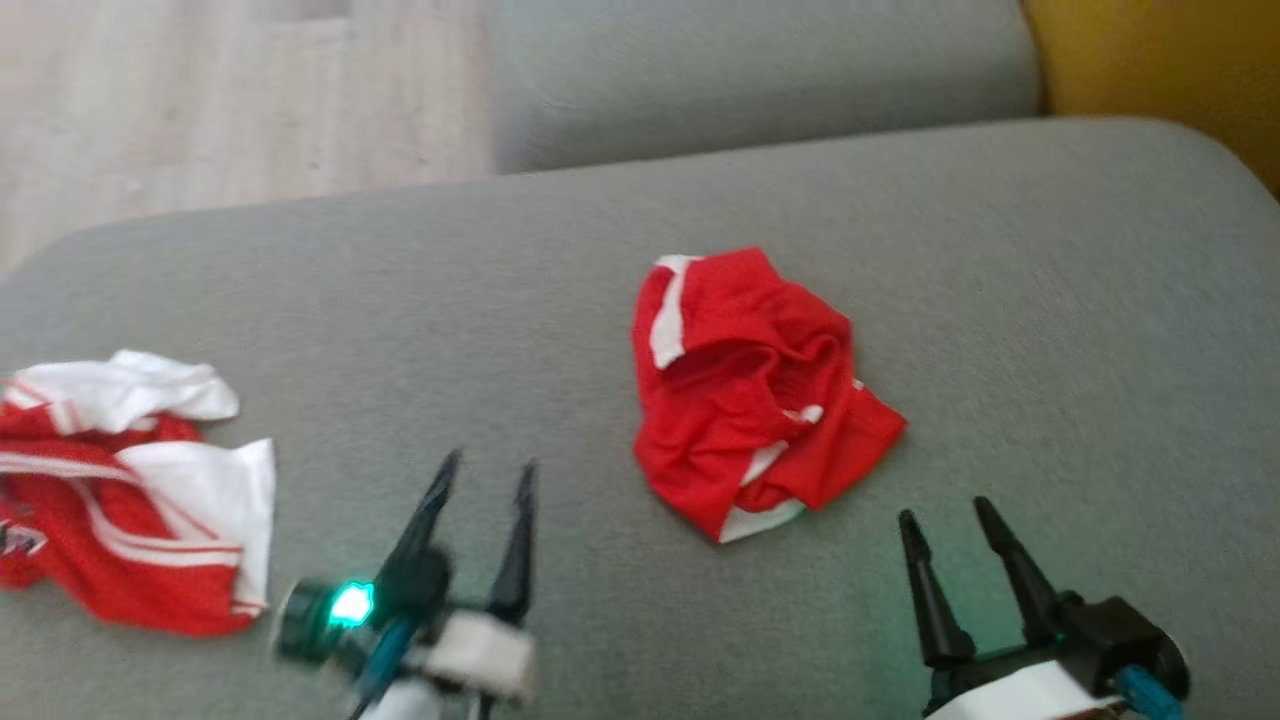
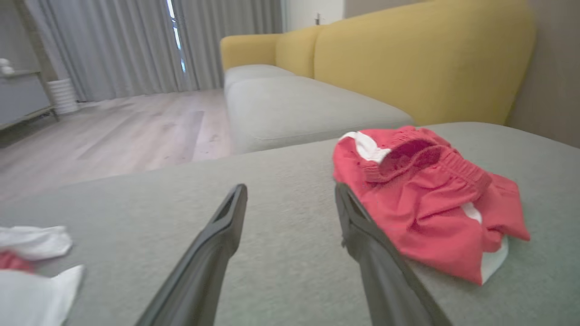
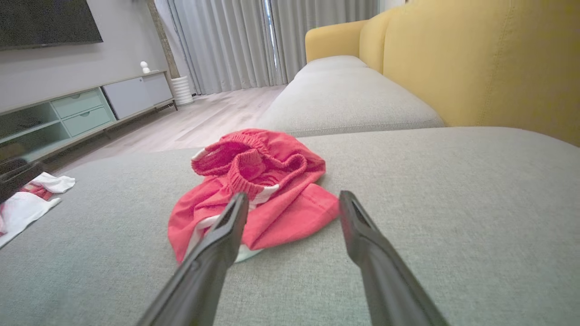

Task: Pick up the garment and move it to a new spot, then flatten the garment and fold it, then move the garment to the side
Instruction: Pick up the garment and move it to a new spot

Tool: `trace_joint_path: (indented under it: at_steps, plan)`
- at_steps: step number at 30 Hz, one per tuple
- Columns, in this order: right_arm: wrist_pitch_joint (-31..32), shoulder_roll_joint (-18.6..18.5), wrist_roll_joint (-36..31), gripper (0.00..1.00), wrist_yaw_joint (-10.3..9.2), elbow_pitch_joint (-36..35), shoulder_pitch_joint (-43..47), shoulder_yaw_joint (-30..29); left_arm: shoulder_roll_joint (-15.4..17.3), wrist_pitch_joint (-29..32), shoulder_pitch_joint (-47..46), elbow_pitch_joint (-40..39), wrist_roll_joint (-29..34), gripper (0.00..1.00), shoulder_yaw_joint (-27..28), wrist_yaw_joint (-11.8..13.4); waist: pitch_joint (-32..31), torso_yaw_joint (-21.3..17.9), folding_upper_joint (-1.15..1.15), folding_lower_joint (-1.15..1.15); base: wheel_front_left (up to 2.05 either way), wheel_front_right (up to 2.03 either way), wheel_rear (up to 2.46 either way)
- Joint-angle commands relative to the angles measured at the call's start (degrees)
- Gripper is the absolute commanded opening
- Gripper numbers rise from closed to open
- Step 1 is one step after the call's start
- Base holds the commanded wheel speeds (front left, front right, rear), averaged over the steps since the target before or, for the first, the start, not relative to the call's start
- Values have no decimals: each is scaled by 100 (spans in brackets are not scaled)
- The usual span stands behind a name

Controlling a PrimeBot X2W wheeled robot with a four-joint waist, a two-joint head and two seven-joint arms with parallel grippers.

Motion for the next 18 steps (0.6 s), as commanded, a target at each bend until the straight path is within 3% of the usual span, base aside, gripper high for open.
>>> trace_joint_path:
  at_steps: [1, 4, 7, 13, 18]
  plan:
    - [-22, -29, -18, 100, 19, -211, -134, 39, 134, -54, 172, -495, 81, 100, 406, 136, -259, 284, 0, 2, 0, 0, 0]
    - [-22, -29, 26, 100, 19, -266, -62, -76, 154, -55, 781, -1178, 187, 100, 778, 308, -389, 441, 0, 2, 0, 0, 0]
    - [-22, -29, 85, 100, 19, -294, 22, -174, 129, -55, 1293, -1767, 308, 100, 1010, 322, -524, 554, 0, 2, 0, 0, 0]
    - [-22, -29, 102, 100, 19, -283, 213, -325, 52, -55, 2128, -2571, 545, 100, 1163, 149, -806, 630, 0, 2, 0, 0, 0]
    - [-22, -29, 123, 100, 19, -174, 345, -384, -12, -55, 2536, -2622, 612, 100, 1274, 20, -935, 642, 0, 2, 0, 0, 0]
